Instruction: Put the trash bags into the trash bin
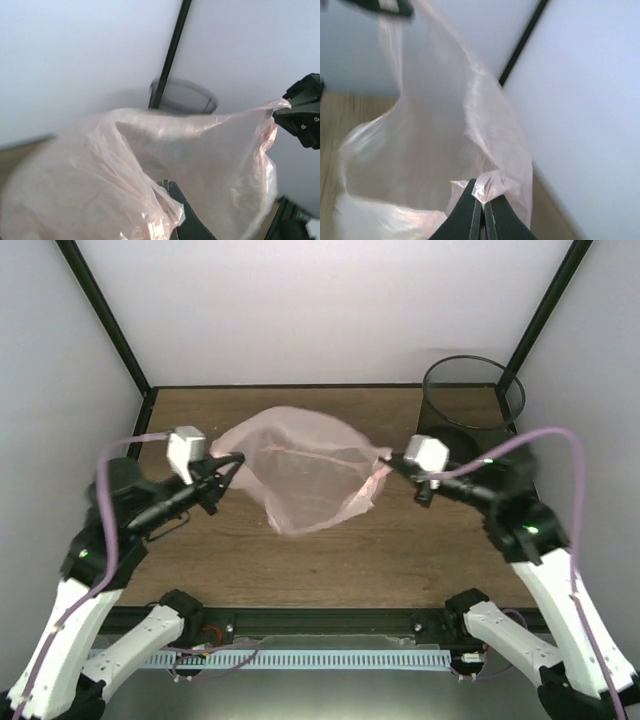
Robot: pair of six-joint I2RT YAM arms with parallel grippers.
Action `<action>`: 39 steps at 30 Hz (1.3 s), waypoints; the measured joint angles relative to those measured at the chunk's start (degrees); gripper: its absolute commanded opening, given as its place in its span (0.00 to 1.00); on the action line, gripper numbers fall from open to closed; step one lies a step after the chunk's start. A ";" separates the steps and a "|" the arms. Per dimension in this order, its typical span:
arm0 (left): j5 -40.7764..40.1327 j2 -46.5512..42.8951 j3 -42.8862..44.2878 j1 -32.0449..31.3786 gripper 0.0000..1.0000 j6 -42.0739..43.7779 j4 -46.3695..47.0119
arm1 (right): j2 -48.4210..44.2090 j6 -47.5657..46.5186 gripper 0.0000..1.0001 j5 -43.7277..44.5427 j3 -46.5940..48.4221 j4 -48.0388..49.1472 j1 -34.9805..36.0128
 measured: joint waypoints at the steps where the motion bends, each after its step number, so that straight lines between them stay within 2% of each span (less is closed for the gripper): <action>1: 0.13 -1.29 2.47 0.00 0.04 -0.24 0.85 | -1.27 0.92 0.01 -1.73 4.76 1.03 0.00; 4: -0.09 -2.14 7.17 -0.09 0.04 -1.27 2.62 | -1.36 4.39 0.01 -4.50 12.90 4.15 0.04; 10: -5.99 1.03 6.64 -0.09 0.04 -5.57 3.85 | 4.81 12.17 0.01 -1.09 11.47 6.95 0.04; 16: -12.00 14.12 6.84 0.33 0.04 -9.05 5.92 | 15.28 14.08 0.01 5.97 7.69 12.37 0.04; 20: -15.67 24.15 10.82 1.90 0.04 -8.59 4.83 | 27.19 13.86 0.01 10.10 12.90 13.55 -0.04; 22: -17.81 28.17 16.50 2.69 0.04 -7.61 2.97 | 33.79 13.88 0.01 11.45 20.72 11.69 -0.52; 24: -19.67 31.15 25.00 3.17 0.04 -6.14 2.86 | 40.22 14.12 0.01 12.07 33.11 9.07 -0.92; 27: -20.24 30.60 34.51 3.26 0.05 -3.89 4.70 | 46.73 15.04 0.01 11.98 55.56 5.49 -1.49; 29: -16.06 27.54 38.34 3.32 0.05 -1.81 9.44 | 47.08 15.63 0.01 11.26 66.86 5.38 -1.73; 31: -11.61 23.47 40.26 3.28 0.05 -0.72 13.14 | 43.63 16.41 0.01 9.64 71.87 6.99 -1.84; 33: -7.78 20.63 42.73 3.23 0.05 0.35 15.06 | 36.02 16.41 0.01 6.47 68.17 10.56 -1.81; 36: -3.58 16.44 42.69 3.21 0.04 1.84 17.49 | 21.14 14.49 0.01 0.04 53.64 15.37 -1.79; 37: -2.84 14.75 39.54 3.15 0.04 2.38 19.26 | 17.09 13.35 0.01 -1.60 48.50 17.22 -1.68; 39: -2.62 10.51 27.89 3.02 0.04 3.69 22.32 | 10.75 10.34 0.01 -2.08 36.52 21.18 -1.51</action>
